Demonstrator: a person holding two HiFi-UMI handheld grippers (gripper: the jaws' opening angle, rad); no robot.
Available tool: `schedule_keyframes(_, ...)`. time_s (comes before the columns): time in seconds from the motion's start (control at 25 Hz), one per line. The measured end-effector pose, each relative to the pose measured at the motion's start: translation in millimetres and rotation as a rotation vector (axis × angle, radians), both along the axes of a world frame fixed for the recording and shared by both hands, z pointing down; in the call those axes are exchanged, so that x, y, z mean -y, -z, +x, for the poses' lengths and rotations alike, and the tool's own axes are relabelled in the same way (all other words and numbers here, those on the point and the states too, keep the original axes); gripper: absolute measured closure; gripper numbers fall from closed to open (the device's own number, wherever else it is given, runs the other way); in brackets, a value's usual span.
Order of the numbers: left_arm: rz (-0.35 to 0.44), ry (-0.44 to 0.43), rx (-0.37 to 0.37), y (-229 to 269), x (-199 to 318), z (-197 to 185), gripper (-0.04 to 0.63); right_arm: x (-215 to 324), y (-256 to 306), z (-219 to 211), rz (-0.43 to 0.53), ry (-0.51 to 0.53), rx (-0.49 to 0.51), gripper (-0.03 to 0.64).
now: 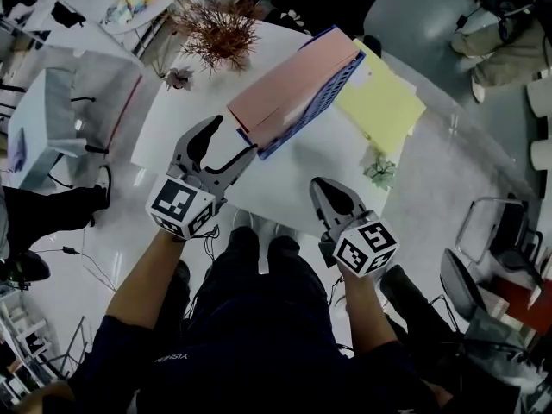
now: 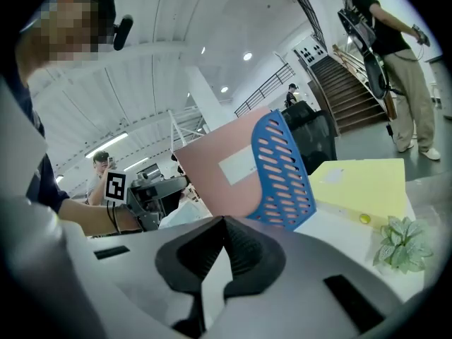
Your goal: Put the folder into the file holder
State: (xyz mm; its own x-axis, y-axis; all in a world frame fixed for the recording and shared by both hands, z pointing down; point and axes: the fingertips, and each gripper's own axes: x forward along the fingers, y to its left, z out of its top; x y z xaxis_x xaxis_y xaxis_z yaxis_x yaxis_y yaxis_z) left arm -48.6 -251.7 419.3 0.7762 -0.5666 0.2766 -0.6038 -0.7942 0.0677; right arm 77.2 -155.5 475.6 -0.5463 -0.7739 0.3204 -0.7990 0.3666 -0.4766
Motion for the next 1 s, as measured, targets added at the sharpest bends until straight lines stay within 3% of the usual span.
schedule_keyframes(0.8,-0.012,0.12,-0.075,25,-38,-55,0.261,-6,36,-21,0.061,0.031,-0.036,0.612)
schedule_keyframes(1.0,-0.008,0.137,-0.084,28,-45,-60,0.318,-8,43,-21,0.071,0.029,-0.044,0.612)
